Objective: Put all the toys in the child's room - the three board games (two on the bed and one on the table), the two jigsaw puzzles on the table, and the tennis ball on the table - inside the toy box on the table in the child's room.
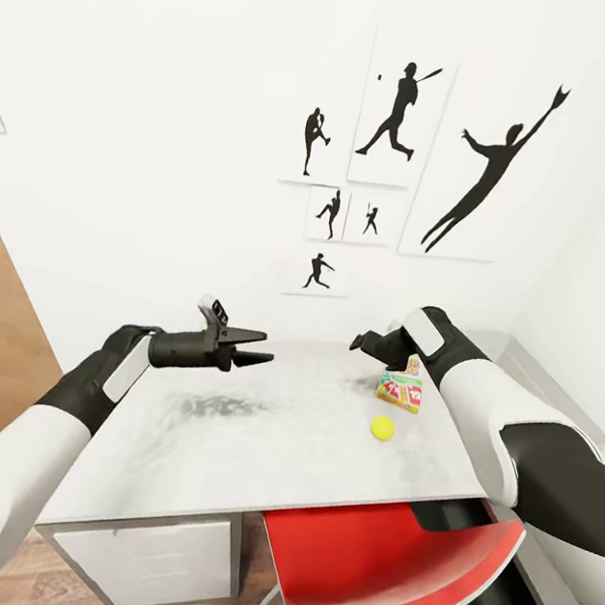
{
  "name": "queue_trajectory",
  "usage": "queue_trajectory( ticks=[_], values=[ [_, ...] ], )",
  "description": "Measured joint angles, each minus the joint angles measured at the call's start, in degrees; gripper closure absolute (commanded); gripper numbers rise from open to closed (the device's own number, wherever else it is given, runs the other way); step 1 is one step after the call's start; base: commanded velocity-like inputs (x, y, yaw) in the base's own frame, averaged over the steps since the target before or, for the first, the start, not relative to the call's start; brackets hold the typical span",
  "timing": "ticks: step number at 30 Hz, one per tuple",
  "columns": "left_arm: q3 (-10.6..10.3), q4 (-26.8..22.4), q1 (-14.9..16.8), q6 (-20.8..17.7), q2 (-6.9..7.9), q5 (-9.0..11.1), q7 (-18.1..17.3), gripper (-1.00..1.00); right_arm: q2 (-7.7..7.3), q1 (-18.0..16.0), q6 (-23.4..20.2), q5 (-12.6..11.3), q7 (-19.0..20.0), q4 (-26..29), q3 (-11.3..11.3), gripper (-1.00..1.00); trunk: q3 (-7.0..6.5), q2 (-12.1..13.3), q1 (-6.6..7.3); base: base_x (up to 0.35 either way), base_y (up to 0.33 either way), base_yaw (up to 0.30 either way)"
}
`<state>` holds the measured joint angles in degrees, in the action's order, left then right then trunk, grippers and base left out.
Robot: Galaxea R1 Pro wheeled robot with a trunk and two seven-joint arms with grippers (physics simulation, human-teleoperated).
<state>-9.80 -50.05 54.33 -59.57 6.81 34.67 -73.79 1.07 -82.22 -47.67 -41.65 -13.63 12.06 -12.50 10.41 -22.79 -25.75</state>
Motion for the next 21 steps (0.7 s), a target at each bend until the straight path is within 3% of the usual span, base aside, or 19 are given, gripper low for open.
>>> queue_trajectory(
  ticks=[12,21],
  values=[
    [-0.1,-0.4,3.8,0.0,-0.03,0.4,0.1,-1.00,-0.08,0.0,-0.1,-0.1,-1.2,-1.4,0.0,-1.00,1.10,0.0,0.00,0.000,0.000,0.000],
    [-0.1,-0.3,4.5,0.0,-0.09,0.5,0.1,-1.00,-0.09,0.0,-3.8,0.0,-1.5,-1.6,0.0,-1.00,1.92,0.0,0.00,0.000,0.000,0.000]
  ],
)
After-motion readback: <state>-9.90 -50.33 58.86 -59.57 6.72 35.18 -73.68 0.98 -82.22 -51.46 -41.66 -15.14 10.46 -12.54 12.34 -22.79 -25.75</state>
